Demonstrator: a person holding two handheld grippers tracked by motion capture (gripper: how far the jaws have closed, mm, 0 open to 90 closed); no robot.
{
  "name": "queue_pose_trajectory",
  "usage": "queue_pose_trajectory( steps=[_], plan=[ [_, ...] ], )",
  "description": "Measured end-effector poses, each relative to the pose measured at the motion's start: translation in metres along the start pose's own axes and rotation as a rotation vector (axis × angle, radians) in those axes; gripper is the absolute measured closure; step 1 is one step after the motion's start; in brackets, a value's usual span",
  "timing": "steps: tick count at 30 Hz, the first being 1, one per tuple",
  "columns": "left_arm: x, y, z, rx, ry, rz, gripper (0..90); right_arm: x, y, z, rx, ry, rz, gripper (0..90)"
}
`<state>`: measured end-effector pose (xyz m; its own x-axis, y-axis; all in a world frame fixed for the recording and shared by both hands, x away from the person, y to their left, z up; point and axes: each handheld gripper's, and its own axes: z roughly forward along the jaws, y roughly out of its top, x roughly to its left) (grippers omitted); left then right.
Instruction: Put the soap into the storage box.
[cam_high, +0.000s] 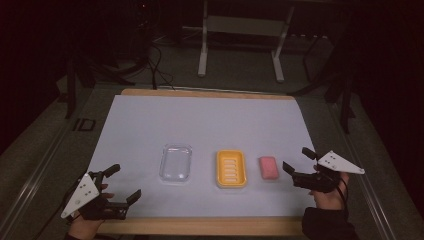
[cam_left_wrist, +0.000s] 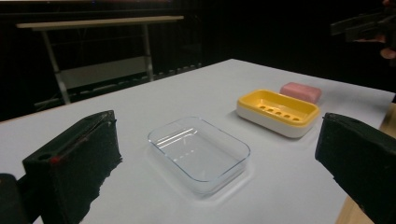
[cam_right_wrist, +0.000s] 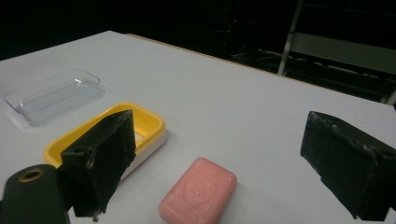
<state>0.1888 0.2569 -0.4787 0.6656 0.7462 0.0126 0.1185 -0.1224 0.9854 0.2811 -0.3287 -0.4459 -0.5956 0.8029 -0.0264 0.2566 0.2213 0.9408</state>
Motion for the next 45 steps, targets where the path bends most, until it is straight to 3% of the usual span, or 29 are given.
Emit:
queue_pose_trajectory(
  steps=[11, 21, 26, 29, 31, 33, 38, 43, 45],
  plan=[
    [-0.003, 0.0, 0.001, 0.004, -0.028, 0.002, 0.2, -0.01, 0.005, -0.002, 0.013, 0.019, -0.01, 12.8],
    [-0.004, -0.001, 0.004, 0.03, -0.042, 0.008, 0.2, -0.016, 0.014, 0.01, 0.211, 0.011, -0.025, 12.9],
    [-0.004, -0.001, 0.006, 0.039, -0.046, 0.011, 0.2, -0.018, 0.012, 0.017, 0.305, 0.018, 0.025, 13.0],
    [-0.004, -0.001, 0.007, 0.045, -0.05, 0.015, 0.2, -0.02, 0.012, 0.019, 0.332, 0.015, 0.044, 13.3],
    [-0.005, -0.001, 0.007, 0.048, -0.052, 0.016, 0.2, -0.021, 0.012, 0.022, 0.409, 0.0, 0.054, 13.6],
    [-0.004, -0.001, 0.008, 0.05, -0.055, 0.018, 0.2, -0.021, 0.012, 0.022, 0.445, -0.028, 0.06, 13.8],
    [-0.005, -0.001, 0.008, 0.047, -0.058, 0.017, 0.2, -0.026, 0.012, 0.022, 0.516, -0.05, 0.107, 13.8],
    [-0.004, -0.001, 0.008, 0.049, -0.061, 0.019, 0.2, -0.029, 0.011, 0.021, 0.592, -0.074, 0.122, 13.8],
    [-0.004, -0.001, 0.007, 0.046, -0.06, 0.016, 0.2, -0.029, 0.009, 0.022, 0.645, -0.067, 0.141, 14.1]
  ],
)
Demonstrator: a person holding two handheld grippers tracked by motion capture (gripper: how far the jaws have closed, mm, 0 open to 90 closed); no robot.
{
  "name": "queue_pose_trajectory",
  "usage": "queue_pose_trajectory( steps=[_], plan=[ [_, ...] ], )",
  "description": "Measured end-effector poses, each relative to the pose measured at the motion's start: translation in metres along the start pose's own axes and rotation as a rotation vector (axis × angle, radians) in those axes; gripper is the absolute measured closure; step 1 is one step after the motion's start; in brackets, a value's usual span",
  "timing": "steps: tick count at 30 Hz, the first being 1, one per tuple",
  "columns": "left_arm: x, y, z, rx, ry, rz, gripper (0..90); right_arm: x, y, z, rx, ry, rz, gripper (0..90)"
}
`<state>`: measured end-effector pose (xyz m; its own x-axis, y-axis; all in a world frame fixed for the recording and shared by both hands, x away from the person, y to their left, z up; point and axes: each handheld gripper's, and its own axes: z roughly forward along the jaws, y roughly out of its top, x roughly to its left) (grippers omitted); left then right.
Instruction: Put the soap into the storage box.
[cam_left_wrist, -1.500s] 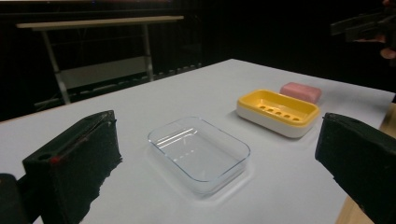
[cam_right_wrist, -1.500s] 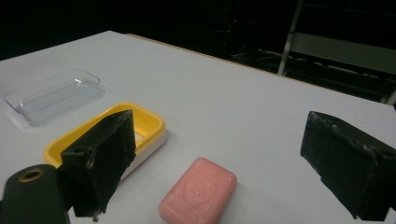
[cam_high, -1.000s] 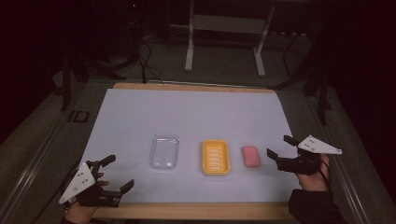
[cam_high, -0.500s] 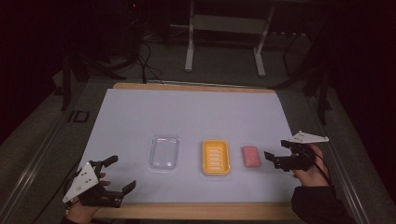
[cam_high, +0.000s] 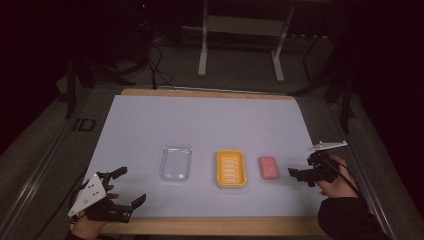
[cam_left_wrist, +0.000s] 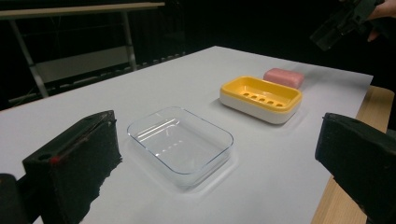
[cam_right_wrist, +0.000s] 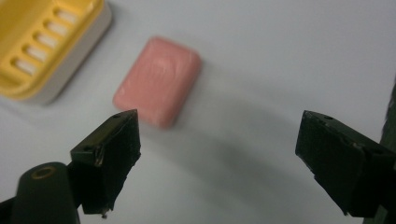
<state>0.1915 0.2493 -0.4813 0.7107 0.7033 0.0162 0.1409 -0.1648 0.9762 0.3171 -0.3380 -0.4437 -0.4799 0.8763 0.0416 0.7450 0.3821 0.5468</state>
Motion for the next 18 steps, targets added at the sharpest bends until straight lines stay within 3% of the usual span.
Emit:
queue_pose_trajectory(
  steps=[3, 14, 18],
  plan=[
    [0.0, 0.0, 0.0, 0.002, -0.002, 0.002, 0.2, 0.001, -0.002, 0.004, 0.084, 0.002, 0.005, 14.1],
    [-0.001, 0.0, 0.001, 0.012, -0.004, 0.01, 0.2, -0.002, -0.005, 0.01, 0.241, 0.02, 0.073, 17.0],
    [-0.002, 0.0, 0.002, 0.016, -0.006, 0.012, 0.2, 0.0, -0.007, 0.012, 0.336, 0.024, 0.088, 18.6]
  ],
)
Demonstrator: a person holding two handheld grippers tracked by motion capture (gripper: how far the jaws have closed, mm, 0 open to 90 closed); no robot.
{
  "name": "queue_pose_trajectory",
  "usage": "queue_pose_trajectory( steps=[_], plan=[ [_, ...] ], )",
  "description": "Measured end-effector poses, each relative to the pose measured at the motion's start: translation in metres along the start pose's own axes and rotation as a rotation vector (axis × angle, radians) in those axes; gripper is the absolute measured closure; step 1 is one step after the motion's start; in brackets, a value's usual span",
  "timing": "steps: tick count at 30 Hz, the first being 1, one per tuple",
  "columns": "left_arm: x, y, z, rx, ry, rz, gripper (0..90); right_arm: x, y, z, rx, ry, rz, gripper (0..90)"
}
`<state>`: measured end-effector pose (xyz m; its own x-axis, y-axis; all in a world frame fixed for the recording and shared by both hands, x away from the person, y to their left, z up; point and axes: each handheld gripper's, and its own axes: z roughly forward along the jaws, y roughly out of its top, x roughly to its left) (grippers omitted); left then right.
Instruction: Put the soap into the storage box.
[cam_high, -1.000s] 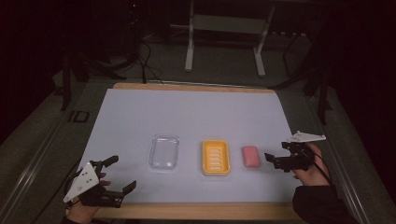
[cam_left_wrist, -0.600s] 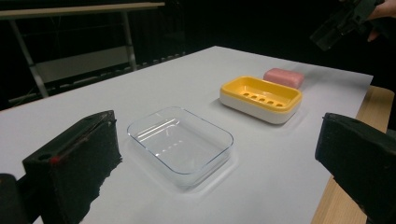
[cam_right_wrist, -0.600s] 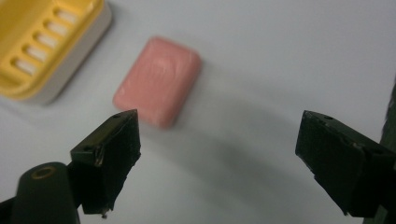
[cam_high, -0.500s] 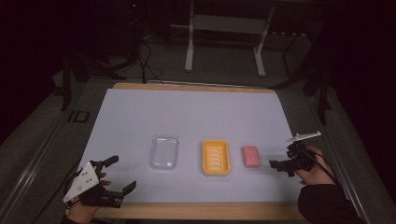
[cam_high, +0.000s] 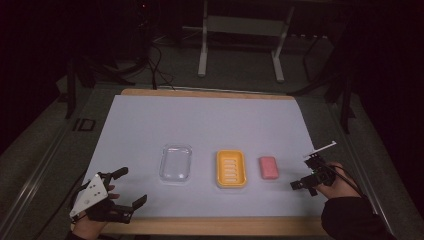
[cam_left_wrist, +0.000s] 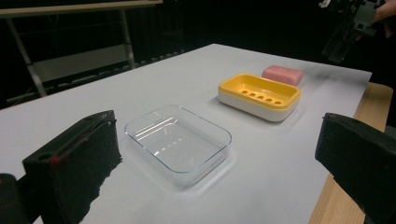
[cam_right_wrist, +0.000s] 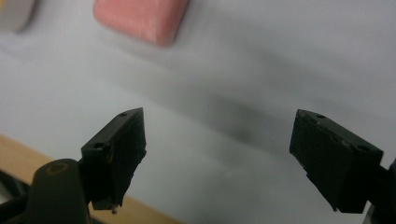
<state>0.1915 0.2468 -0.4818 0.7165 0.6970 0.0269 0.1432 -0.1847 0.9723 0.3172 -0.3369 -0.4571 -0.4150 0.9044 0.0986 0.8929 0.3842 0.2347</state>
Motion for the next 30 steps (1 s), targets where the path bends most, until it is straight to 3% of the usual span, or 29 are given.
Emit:
queue_pose_trajectory(
  steps=[6, 10, 16, 20, 25, 28, 30],
  plan=[
    [0.0, 0.0, 0.0, 0.002, -0.002, 0.0, 0.2, 0.005, -0.002, 0.005, 0.088, 0.0, 0.0, 19.7],
    [-0.001, 0.0, 0.001, 0.003, -0.006, 0.0, 0.2, 0.009, -0.002, 0.002, 0.086, -0.02, 0.001, 20.8],
    [-0.001, 0.0, 0.001, 0.007, -0.011, 0.002, 0.2, 0.021, -0.003, 0.005, 0.153, -0.027, -0.049, 20.8],
    [-0.001, 0.0, 0.001, 0.006, -0.013, 0.0, 0.2, 0.027, -0.003, 0.011, 0.194, -0.013, -0.054, 20.8],
    [-0.002, 0.0, 0.002, 0.008, -0.015, 0.002, 0.2, 0.036, -0.002, 0.017, 0.213, -0.011, -0.067, 17.4],
    [-0.001, 0.0, 0.002, 0.009, -0.016, 0.002, 0.2, 0.043, -0.001, 0.02, 0.193, -0.031, -0.105, 11.9],
    [-0.001, 0.0, 0.002, 0.01, -0.018, 0.0, 0.2, 0.045, 0.002, 0.021, 0.189, -0.024, -0.095, 12.0]
  ],
)
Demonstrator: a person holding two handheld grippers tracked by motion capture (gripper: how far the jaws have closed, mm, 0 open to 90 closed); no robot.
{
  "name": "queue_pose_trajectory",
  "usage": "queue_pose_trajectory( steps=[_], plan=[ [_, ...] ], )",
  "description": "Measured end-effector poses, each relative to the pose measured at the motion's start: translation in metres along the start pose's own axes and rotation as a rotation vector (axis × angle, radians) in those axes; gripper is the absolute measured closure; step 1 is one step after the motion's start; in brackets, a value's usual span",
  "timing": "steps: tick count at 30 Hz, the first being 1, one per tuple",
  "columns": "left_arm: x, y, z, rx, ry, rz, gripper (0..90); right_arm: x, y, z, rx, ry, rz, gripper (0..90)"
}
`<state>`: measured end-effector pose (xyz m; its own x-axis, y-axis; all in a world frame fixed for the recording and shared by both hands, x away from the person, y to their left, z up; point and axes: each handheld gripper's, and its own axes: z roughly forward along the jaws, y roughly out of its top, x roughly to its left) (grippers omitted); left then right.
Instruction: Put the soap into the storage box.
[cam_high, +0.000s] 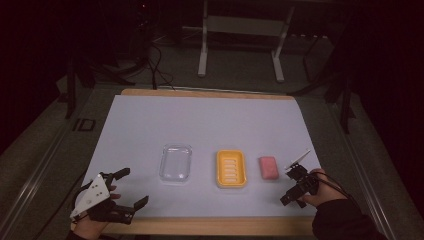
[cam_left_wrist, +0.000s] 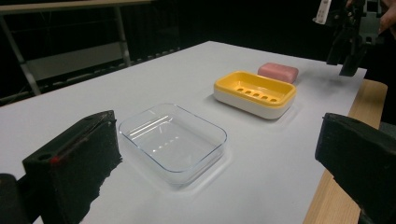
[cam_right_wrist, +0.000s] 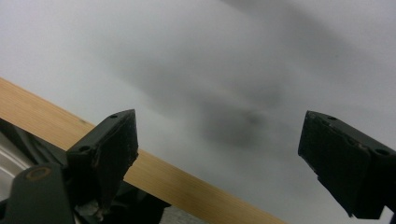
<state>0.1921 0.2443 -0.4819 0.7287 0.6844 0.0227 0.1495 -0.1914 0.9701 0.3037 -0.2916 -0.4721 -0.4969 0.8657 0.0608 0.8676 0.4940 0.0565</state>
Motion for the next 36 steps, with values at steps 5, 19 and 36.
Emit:
queue_pose_trajectory(
  steps=[5, 19, 36],
  plan=[
    [0.0, 0.0, 0.0, -0.001, -0.003, -0.001, 0.2, 0.006, 0.008, 0.002, -0.021, 0.028, 0.027, 12.0],
    [0.0, 0.0, 0.0, -0.003, -0.004, -0.006, 0.2, 0.017, 0.035, 0.005, -0.042, 0.008, 0.124, 18.1],
    [-0.001, 0.001, 0.0, -0.005, -0.013, -0.008, 0.2, 0.012, 0.064, 0.005, -0.085, -0.009, 0.211, 19.8]
  ],
)
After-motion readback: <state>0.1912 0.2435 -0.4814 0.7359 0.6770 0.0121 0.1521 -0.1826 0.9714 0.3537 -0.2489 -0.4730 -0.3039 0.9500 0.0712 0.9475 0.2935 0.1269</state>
